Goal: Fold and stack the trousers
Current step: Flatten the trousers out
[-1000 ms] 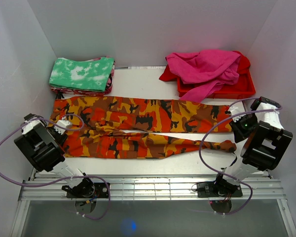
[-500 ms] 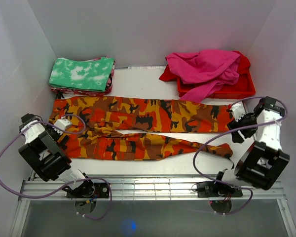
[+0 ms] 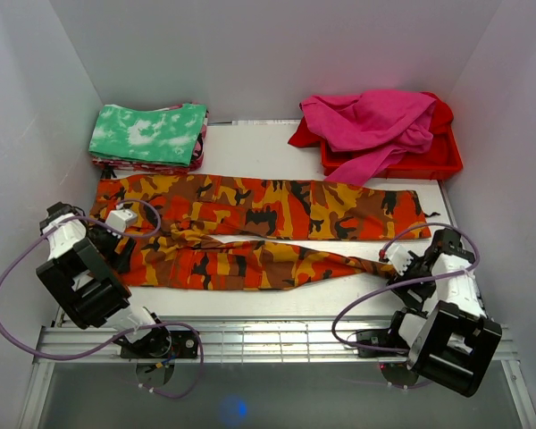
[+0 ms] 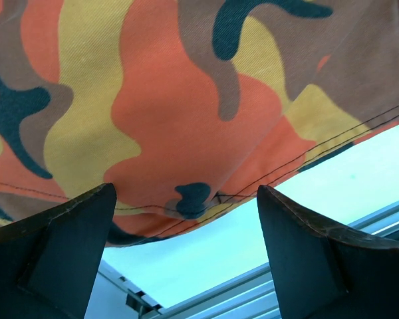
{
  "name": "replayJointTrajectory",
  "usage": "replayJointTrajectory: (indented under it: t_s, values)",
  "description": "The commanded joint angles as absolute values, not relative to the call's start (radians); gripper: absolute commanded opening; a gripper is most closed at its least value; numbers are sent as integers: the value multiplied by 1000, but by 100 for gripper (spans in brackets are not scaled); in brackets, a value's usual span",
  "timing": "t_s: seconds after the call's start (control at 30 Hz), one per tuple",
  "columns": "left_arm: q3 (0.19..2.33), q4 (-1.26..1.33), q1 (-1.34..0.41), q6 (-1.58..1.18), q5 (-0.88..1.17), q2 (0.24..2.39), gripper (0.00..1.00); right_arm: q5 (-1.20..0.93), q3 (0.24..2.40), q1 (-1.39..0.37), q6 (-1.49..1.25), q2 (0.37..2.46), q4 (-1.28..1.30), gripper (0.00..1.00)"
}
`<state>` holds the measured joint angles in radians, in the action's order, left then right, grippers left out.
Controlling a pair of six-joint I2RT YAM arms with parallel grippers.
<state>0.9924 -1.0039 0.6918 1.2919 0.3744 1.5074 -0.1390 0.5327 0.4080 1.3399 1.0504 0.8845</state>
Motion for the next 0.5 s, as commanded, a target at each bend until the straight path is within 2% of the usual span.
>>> replayJointTrajectory:
  t_s: [0.0,0.03,0.1,0.13,0.17,0.47]
  values:
    - [1009,-1028,675,1261,439,1485,98,-65,459,384,1424,1064,717,78]
    - [1011,-1028,673,1256,439,1489,98,-64,447,383,1411,1081,674,64]
    - [1015,-1026,669,1250,434,1506,97,-89,480,383,1378,1155,679,47]
    - [1015,-1023,667,1244,430,1514,96,-110,514,383,1333,1179,696,24]
    - [1012,-1022,667,1243,426,1532,93,-132,602,383,1306,1230,751,10]
    - [963,-884,664,1210,308,1627,84,-466,1144,385,1229,1399,1213,8]
